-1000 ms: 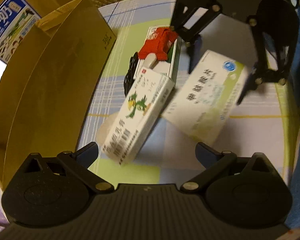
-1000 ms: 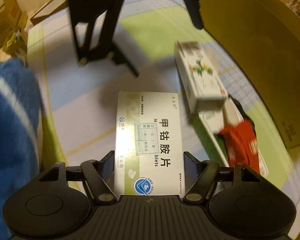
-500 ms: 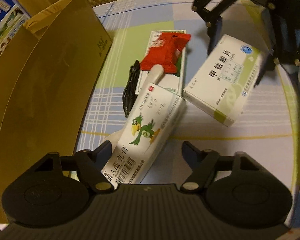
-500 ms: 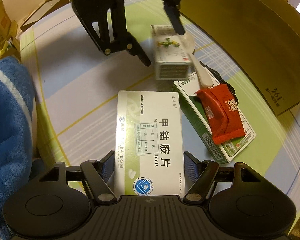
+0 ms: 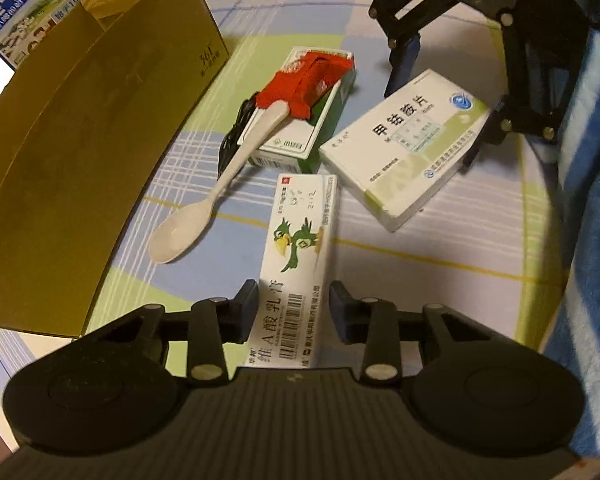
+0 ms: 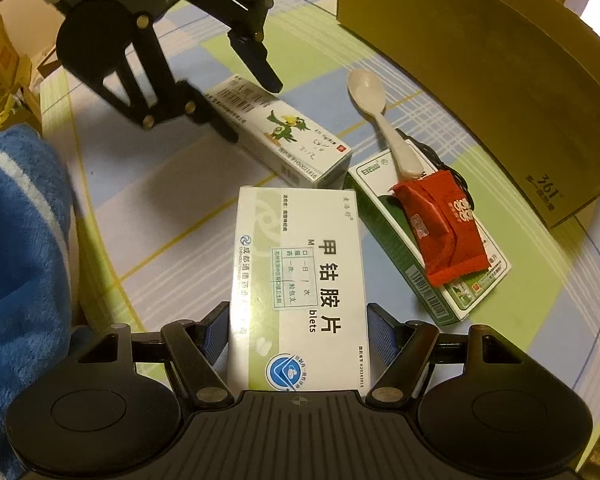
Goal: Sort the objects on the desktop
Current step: 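Grasp the white parrot-print ointment box with the left tool while the right tool holds the medicine box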
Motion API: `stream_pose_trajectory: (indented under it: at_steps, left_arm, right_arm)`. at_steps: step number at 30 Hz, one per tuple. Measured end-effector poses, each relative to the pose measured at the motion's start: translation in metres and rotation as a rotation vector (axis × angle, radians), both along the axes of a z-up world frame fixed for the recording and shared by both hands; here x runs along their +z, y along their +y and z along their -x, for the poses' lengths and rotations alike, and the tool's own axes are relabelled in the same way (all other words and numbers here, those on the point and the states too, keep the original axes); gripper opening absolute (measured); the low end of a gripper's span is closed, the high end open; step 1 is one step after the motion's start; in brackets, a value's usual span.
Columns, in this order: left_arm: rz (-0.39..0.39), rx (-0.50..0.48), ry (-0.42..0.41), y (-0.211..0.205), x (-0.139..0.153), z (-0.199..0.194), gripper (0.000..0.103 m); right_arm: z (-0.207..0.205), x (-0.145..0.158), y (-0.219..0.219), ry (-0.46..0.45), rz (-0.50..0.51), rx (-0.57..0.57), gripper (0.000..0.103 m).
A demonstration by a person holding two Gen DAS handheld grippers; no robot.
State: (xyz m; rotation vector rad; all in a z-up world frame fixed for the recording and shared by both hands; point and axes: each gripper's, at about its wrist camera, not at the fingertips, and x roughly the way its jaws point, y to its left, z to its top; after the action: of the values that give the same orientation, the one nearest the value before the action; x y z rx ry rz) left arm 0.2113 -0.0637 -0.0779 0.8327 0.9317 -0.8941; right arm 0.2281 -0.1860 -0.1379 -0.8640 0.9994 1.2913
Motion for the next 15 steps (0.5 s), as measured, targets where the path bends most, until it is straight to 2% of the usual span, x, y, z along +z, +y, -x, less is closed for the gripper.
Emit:
stream_pose_trajectory:
  at_steps: [2,9,11,15]
  left_arm:
    - [0.007,0.003,0.001,-0.004,-0.004,-0.002,0.043]
    - [0.022,0.066,0.040,-0.012,-0.016,-0.010,0.041]
    - [0.040,0.124,0.061,-0.009,-0.016,-0.011,0.037]
    - [0.044,0.272,0.076,0.004,-0.015,-0.008,0.037]
  right_arm:
    - [-0.001,0.000,0.001,0.007,-0.002,-0.007,0.068]
    - [-0.001,-0.001,0.003,0.028,-0.013,-0.025,0.068]
    - [-0.003,-0.004,0.010,0.033,-0.024,-0.040,0.070]
    - [0.000,-0.005,0.017,0.028,-0.027,-0.059,0.073]
